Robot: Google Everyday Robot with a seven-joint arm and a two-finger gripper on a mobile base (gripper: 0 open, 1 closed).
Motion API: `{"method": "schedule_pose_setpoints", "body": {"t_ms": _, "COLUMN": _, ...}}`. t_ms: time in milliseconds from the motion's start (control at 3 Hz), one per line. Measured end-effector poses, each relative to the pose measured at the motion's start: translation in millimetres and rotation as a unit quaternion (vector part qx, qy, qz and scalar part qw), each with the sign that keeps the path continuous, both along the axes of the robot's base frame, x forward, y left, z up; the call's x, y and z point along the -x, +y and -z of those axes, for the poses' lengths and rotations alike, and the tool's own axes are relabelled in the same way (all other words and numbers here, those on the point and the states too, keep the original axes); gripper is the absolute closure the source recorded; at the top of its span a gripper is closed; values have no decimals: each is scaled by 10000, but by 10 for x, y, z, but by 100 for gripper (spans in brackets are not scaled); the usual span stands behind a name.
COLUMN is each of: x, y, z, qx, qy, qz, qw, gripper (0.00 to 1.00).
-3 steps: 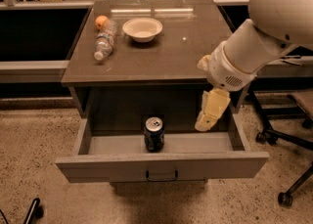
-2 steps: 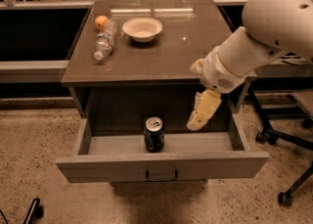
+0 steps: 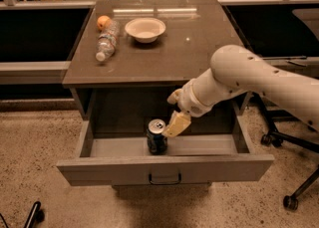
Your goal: Pick pepsi can from top drawer and place on counter
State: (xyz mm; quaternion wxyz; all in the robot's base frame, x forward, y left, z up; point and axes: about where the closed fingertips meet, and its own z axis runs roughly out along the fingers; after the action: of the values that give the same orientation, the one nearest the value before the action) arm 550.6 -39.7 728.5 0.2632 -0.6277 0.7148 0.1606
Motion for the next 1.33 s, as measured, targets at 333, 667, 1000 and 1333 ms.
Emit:
{"method": "schedule_pose_setpoints", "body": {"t_ms": 333, "x": -94, "y": 210, "z": 263, "qx": -128, "qy": -34, "qz": -52, "qw": 9999, "gripper": 28}}
{"method": "schedule_pose_setpoints", "body": {"t_ms": 667, "x": -89, "y": 358, "z": 454, "qx": -324, "qy": 22, "qz": -144, "qw": 9994, "gripper": 35}}
{"method": "schedule_pose_setpoints", "body": {"t_ms": 1000, "x": 9, "y": 482, "z": 602, "qx": -478, "qy": 151, "qz": -311, "qw": 9983, "gripper": 53}}
{"method": "schedule_pose_setpoints", "body": {"t_ms": 1333, "x": 67, "y": 552, "z": 634, "qx": -737, "qy": 192, "qz": -442, "qw": 9961, "gripper": 77}}
